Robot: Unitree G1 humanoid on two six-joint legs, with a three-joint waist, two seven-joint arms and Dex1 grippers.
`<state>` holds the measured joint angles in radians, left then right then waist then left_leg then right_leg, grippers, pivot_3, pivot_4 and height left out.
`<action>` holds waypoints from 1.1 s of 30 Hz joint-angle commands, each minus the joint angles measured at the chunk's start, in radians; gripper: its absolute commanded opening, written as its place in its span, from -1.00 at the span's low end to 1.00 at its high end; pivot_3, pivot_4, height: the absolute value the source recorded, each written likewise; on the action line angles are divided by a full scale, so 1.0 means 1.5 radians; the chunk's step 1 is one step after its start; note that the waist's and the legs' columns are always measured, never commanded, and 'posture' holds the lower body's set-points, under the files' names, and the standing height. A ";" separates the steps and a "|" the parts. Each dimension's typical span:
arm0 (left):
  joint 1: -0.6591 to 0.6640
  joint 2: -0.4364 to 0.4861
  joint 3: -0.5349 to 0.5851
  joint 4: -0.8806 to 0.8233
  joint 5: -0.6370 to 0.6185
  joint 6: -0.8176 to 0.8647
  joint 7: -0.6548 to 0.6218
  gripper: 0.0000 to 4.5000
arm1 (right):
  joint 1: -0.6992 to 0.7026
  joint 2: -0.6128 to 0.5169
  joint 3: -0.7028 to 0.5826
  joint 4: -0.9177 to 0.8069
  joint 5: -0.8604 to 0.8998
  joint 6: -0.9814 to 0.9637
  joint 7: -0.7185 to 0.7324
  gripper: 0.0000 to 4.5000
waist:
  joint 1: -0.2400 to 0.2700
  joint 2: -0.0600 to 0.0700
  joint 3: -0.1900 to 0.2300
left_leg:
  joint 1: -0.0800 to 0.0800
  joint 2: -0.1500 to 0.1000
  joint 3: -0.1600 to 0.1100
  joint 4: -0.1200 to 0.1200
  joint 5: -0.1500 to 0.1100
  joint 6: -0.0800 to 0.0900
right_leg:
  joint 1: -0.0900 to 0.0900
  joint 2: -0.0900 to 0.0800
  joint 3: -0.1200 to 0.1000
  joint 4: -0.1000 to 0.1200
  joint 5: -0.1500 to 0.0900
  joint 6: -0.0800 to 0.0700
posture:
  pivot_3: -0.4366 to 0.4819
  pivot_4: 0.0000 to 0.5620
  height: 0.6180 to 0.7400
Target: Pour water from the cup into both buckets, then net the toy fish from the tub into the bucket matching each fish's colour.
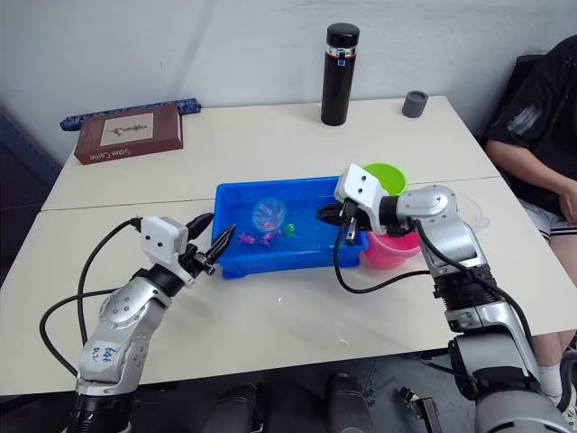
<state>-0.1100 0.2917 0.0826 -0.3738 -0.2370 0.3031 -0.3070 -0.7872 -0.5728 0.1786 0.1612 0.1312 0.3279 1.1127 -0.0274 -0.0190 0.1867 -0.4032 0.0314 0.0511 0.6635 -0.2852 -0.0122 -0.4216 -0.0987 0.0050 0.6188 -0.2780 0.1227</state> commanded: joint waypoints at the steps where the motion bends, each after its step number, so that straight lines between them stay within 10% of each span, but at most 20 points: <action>1: -0.006 -0.001 -0.003 -0.007 0.000 -0.016 -0.005 0.19 | 0.003 0.000 -0.022 -0.047 0.023 0.017 -0.012 -1.00 | 0.000 0.000 0.000 | 0.000 0.000 0.000 0.000 0.000 0.000 | 0.000 0.000 0.000 0.000 0.000 0.000 | -0.05 -0.47 1.00; 33: 0.060 0.008 0.013 -0.038 -0.008 0.002 -0.022 0.19 | 0.076 -0.031 -0.070 -0.067 0.045 0.098 -0.102 -1.00 | 0.000 0.000 0.000 | 0.000 0.000 0.000 0.000 0.000 0.000 | 0.000 0.000 0.000 0.000 0.000 0.000 | -0.05 -0.47 1.00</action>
<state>-0.0264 0.2976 0.0838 -0.3847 -0.2381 0.3158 -0.3413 -0.6634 -0.6073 0.1070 0.0834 0.1797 0.4660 0.9646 -0.0268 -0.0190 0.1867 -0.4032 0.0314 0.0509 0.6631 -0.2853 -0.0121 -0.4216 -0.0989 0.0051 0.6181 -0.2780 0.1226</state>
